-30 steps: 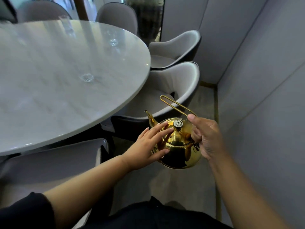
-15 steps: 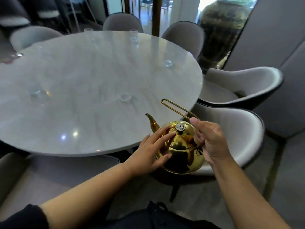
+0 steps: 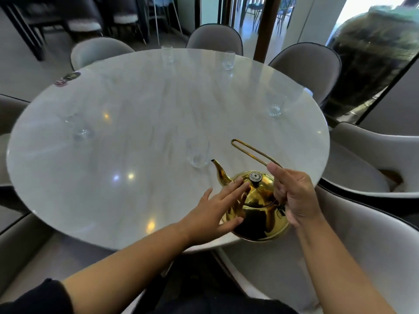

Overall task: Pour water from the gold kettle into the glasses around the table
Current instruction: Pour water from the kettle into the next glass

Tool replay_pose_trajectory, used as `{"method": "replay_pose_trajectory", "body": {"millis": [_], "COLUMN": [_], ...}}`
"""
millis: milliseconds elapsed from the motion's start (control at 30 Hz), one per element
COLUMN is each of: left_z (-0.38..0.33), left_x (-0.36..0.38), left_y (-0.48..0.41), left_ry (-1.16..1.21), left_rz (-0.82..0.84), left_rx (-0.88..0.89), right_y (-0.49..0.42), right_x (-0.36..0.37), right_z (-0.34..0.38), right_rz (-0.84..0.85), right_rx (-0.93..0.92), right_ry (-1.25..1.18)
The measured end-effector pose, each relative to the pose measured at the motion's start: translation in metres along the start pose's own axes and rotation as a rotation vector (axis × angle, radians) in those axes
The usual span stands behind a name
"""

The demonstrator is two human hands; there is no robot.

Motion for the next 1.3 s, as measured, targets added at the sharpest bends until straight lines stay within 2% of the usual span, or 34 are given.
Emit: {"method": "replay_pose_trajectory", "body": {"millis": [167, 333, 600, 933, 1300], "left_z": [0.025, 0.041, 0.054, 0.062, 0.064], "left_x": [-0.031, -0.051, -0.062, -0.069, -0.068], "left_y": [-0.026, -0.048, -0.066, -0.073, -0.069], "left_ry": [-0.004, 0.022, 0.12, 0.138, 0.197], "left_rz": [0.07, 0.069, 0.086, 0.072, 0.068], "left_rx": [0.003, 0.008, -0.012, -0.005, -0.023], "right_y": [-0.042, -0.075, -0.11, -0.131, -0.137], "right_x": [0.02, 0.034, 0.045, 0.061, 0.071], "right_z": [0.009, 0.018, 0.031, 0.044, 0.052], "right_rz": [-0.014, -0.025, 0.08, 0.215, 0.211], "right_rx": [-0.007, -0.028, -0.033, -0.081, -0.09], "right_ry": [0.051, 0.132, 0.303, 0.461, 0.594]}}
Point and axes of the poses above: each hand's wrist, its own y-axis away from the middle knuckle, its own x-axis out of the palm, z = x × y, the point moved 5 cm from there along -y, towards the middle knuckle, and after that the axes turned 15 degrees about y, right-handed, at the moved point
